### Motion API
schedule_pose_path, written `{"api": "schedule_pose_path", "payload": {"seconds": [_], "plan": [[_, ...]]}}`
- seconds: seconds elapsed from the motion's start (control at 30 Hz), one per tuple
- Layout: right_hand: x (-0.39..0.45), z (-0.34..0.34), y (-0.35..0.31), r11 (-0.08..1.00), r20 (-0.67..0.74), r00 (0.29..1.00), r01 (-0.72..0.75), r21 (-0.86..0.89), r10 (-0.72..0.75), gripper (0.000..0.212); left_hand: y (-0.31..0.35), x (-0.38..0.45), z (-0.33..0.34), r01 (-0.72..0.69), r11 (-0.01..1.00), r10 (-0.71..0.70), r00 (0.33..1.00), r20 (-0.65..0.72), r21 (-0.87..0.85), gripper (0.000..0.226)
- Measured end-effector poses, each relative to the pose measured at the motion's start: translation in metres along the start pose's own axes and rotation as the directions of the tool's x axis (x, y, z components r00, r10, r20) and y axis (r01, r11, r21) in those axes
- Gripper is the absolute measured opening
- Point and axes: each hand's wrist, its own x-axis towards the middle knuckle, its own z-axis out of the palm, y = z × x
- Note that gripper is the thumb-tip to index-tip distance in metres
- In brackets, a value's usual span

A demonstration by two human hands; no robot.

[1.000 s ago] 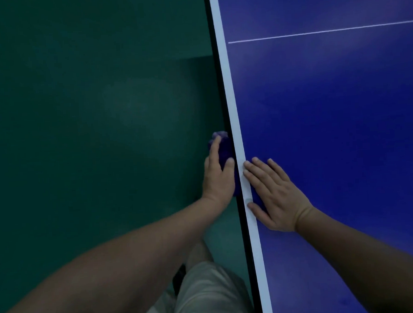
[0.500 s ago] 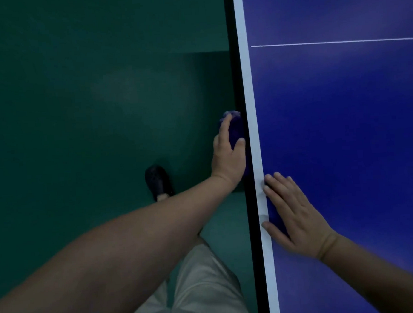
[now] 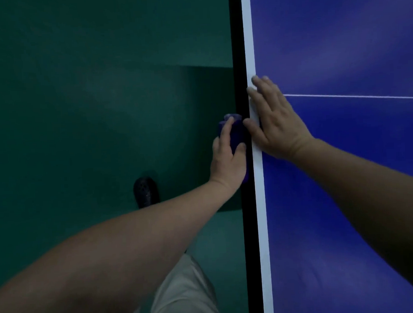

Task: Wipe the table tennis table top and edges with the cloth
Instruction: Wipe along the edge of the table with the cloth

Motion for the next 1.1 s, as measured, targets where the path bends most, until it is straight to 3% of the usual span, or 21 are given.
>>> {"api": "schedule_pose_path", "payload": {"seconds": [0.13,0.4,0.73,0.97,1.1], "plan": [[0.020,0.009,0.001,1.000,-0.016,1.000,-0.019,0.016,0.020,0.062,0.003,0.005,-0.005,-0.008,1.000,0.008,1.000,0.016,0.009,0.064],[0.017,0.010,0.004,0.997,-0.054,0.996,-0.072,-0.017,0.071,0.062,-0.004,-0.062,0.002,0.009,0.999,-0.008,1.000,0.027,-0.033,0.065],[0.017,0.010,0.003,0.995,-0.069,0.994,-0.092,-0.036,0.089,0.059,0.046,0.087,-0.001,0.004,1.000,-0.004,0.998,-0.070,0.009,0.063],[0.019,0.008,0.004,0.994,-0.035,0.994,-0.104,-0.023,0.103,0.059,0.036,0.034,-0.001,-0.029,0.999,0.028,0.998,-0.050,-0.016,0.056],[0.020,0.007,0.003,0.994,-0.031,0.994,-0.110,-0.028,0.109,0.059,0.052,0.047,-0.003,-0.043,0.998,0.041,0.998,-0.045,-0.052,0.057]]}}
